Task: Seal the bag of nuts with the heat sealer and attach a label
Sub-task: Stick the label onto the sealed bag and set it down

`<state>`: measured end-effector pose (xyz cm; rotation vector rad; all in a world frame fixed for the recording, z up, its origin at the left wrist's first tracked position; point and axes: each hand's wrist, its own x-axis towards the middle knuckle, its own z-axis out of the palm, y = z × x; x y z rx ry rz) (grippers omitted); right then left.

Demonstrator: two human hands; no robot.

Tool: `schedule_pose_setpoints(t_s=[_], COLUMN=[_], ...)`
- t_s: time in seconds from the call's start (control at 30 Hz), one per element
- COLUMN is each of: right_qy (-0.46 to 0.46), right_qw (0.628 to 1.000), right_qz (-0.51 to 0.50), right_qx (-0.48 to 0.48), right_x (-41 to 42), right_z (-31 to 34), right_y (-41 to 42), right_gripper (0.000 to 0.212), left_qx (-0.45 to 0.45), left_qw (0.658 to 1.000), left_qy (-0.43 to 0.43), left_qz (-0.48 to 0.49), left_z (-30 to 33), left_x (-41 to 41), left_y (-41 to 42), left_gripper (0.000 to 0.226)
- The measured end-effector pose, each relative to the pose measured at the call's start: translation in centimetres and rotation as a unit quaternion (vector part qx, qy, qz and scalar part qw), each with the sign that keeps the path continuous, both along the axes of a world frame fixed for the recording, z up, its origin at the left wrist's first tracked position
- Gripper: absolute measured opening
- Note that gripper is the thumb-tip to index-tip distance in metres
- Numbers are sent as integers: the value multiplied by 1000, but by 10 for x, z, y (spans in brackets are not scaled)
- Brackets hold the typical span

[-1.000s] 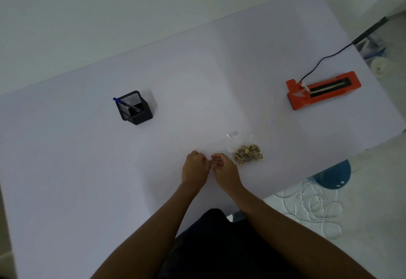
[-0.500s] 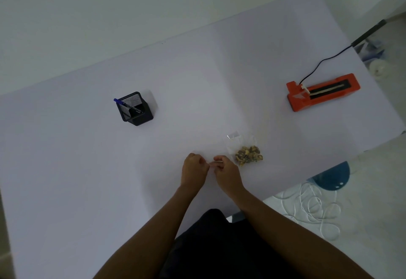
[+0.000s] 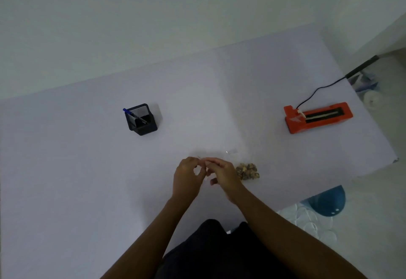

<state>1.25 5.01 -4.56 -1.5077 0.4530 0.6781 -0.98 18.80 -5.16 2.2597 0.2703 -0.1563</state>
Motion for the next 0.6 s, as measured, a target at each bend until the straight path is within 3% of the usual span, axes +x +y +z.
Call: schedule_pose_setpoints(t_s=[0.2,0.33,0.43,0.6], right_qy=[6,27,39,5], right_qw=[1000,999,998,990], right_qz=[7,4,24,103], right_qx=[-17,-44,-51,-94], right_x=[15,29,38,52], right_z=[6,2,-3,-12], right_y=[-27,-56,-81,-114], right_gripper=[12,11,12,12], left_qx=[-9,-51,-104,-129], left_qw=[1000,995,985,981], left_qy=[-16,44,116,136], left_qz=[-17,74,73,54], left_z=[3,-1,-6,-14], left_x=[3,9,21,37], left_y=[-18,-35,-51,-84], left_gripper=[19,25,31,10])
